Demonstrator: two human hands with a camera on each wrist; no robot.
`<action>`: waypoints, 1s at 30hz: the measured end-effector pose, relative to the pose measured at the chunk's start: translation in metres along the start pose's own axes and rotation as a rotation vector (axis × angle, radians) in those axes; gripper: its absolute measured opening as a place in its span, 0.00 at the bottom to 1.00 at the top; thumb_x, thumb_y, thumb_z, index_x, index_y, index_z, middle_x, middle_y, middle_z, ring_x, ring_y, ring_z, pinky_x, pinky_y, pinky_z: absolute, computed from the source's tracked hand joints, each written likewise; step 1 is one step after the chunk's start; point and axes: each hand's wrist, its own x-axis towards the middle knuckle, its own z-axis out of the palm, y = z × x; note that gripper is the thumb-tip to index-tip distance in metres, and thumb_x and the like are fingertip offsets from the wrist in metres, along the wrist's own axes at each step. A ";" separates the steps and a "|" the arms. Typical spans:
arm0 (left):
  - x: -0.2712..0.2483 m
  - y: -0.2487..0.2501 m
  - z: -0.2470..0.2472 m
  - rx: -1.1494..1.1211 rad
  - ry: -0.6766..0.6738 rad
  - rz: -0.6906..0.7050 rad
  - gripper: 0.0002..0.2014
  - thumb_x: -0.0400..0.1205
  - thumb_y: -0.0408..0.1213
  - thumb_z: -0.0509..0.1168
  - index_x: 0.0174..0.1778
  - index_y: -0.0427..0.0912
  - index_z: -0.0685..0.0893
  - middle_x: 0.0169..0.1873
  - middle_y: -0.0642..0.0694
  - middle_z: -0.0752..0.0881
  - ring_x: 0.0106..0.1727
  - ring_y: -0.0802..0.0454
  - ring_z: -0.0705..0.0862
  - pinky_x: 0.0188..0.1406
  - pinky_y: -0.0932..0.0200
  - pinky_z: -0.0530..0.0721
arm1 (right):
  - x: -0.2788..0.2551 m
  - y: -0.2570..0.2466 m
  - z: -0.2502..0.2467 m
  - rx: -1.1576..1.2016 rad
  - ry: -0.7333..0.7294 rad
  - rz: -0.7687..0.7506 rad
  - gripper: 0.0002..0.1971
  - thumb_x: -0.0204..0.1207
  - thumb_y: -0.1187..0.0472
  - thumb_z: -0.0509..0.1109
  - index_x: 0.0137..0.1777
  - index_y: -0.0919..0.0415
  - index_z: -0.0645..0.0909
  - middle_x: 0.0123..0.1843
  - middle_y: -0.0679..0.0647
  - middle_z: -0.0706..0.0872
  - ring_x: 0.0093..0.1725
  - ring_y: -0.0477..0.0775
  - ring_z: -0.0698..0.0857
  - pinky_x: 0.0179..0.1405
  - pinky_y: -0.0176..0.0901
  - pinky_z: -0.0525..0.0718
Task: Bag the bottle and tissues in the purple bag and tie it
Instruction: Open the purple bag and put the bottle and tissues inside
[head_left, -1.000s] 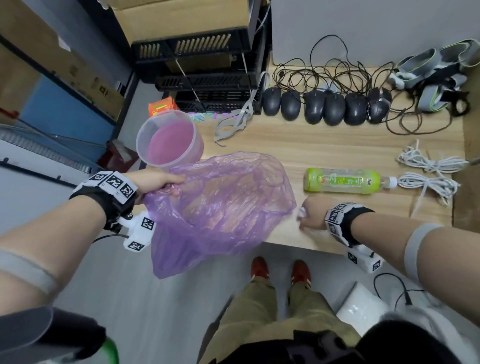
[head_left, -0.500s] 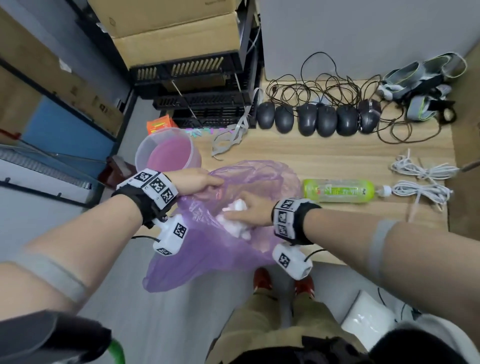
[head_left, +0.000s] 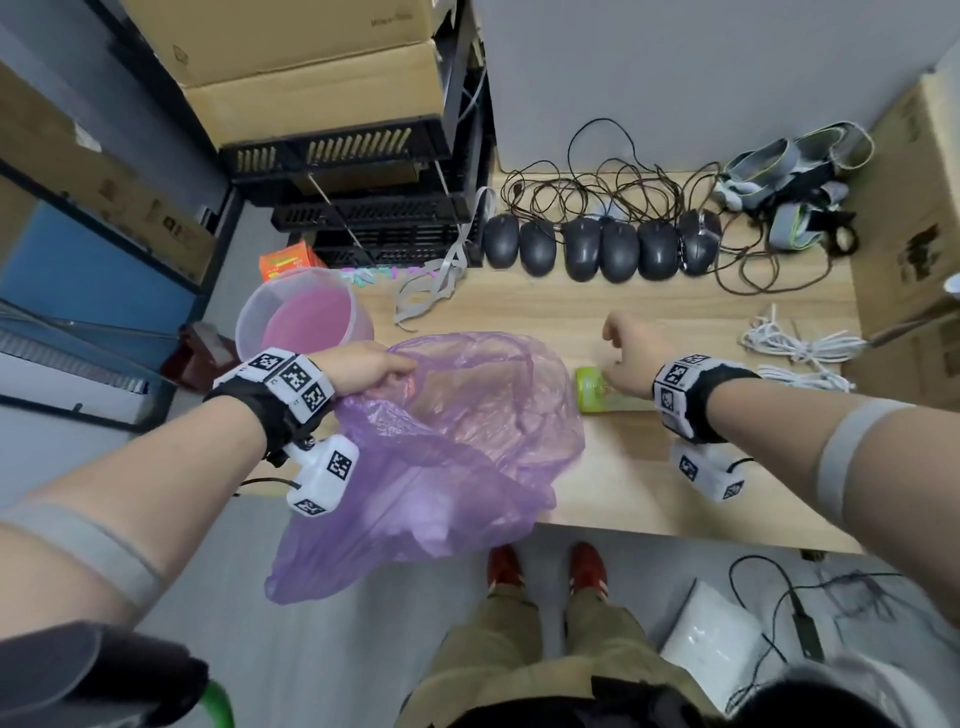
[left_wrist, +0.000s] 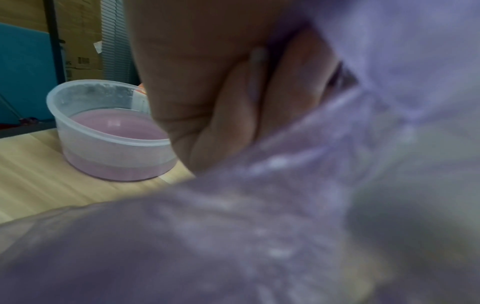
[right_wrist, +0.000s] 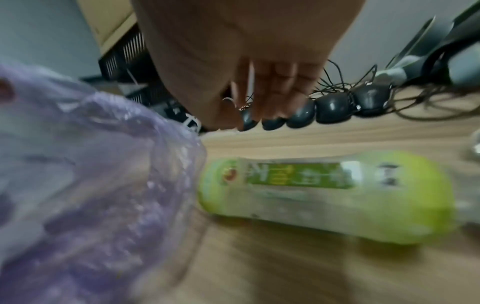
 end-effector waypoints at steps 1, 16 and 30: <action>0.001 0.004 0.001 -0.006 -0.009 0.000 0.16 0.85 0.47 0.60 0.48 0.39 0.86 0.10 0.54 0.66 0.08 0.58 0.60 0.08 0.69 0.61 | 0.001 0.011 0.004 -0.183 -0.060 0.026 0.24 0.62 0.55 0.74 0.58 0.52 0.72 0.60 0.55 0.82 0.58 0.62 0.80 0.54 0.52 0.80; -0.002 0.013 -0.007 0.001 0.057 -0.045 0.16 0.84 0.44 0.62 0.30 0.43 0.76 0.11 0.54 0.68 0.08 0.58 0.62 0.09 0.69 0.60 | -0.002 0.009 -0.049 -0.239 -0.227 -0.096 0.32 0.57 0.45 0.79 0.58 0.56 0.73 0.52 0.57 0.82 0.44 0.61 0.82 0.45 0.48 0.82; -0.020 -0.012 -0.014 -0.029 0.113 -0.006 0.12 0.83 0.38 0.63 0.49 0.33 0.87 0.20 0.46 0.69 0.10 0.58 0.64 0.08 0.68 0.61 | -0.030 -0.159 0.038 0.203 -0.516 -0.721 0.21 0.62 0.46 0.80 0.55 0.40 0.80 0.47 0.33 0.79 0.42 0.32 0.80 0.43 0.19 0.75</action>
